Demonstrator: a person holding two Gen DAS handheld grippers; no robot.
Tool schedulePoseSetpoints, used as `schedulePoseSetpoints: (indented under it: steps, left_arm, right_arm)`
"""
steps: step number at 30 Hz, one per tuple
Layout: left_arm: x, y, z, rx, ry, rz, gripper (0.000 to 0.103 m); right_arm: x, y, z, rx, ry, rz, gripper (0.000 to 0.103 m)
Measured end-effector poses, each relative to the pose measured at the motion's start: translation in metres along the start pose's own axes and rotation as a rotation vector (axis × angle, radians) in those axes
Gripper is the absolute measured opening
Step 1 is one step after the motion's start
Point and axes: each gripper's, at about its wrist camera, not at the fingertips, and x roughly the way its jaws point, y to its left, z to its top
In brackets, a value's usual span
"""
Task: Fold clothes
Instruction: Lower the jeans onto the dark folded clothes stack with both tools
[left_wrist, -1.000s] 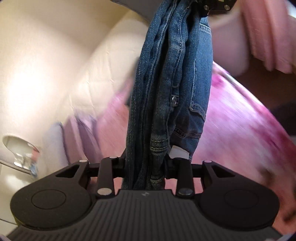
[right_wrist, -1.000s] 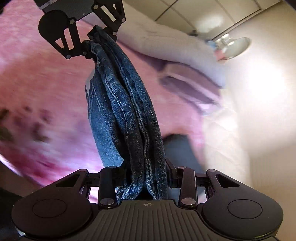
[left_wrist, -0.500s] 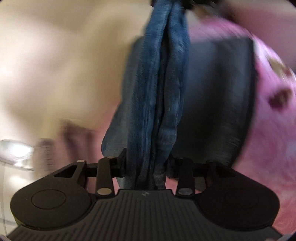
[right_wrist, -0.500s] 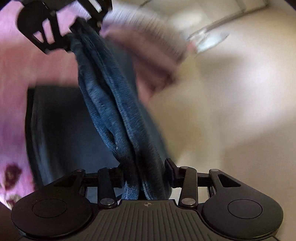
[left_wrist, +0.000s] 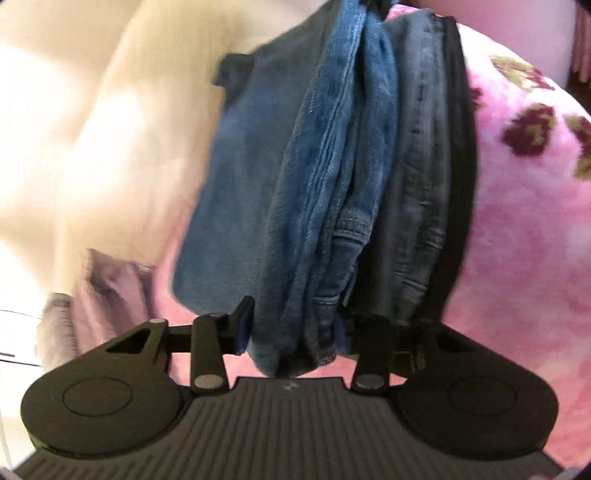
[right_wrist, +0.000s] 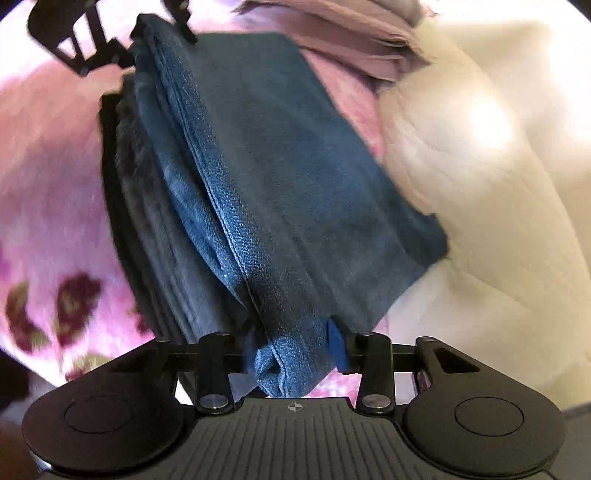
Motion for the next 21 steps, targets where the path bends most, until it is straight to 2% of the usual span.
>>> schedulePoseSetpoints:
  steps: [2,4,6,13,16,19,21]
  left_arm:
    - [0.008,-0.001,-0.006,-0.029,0.007,0.000,0.039]
    - [0.021,-0.012,-0.014,-0.014,0.018,-0.040,0.041]
    - [0.025,-0.016,-0.018,-0.018,0.010,-0.028,0.041]
    - [0.000,-0.012,-0.030,-0.047,-0.001,-0.044,0.042]
    - [-0.021,0.000,-0.039,-0.162,0.017,-0.080,0.041]
    - [-0.041,0.025,-0.047,-0.358,0.013,-0.117,0.040]
    - [-0.051,0.044,-0.049,-0.474,-0.014,-0.103,0.040]
  right_arm:
    - [-0.003,0.004,0.005,0.025,-0.006,-0.009,0.036]
    - [0.007,0.016,0.003,0.011,0.017,0.005,0.036]
    - [0.022,0.020,0.001,-0.001,0.037,0.010,0.036]
    - [0.021,0.018,0.003,0.012,0.065,0.027,0.037]
    - [0.016,0.016,0.003,0.041,0.074,0.051,0.037]
    - [-0.005,0.006,0.003,0.157,0.040,0.127,0.037]
    - [-0.022,-0.006,0.004,0.219,-0.003,0.152,0.037]
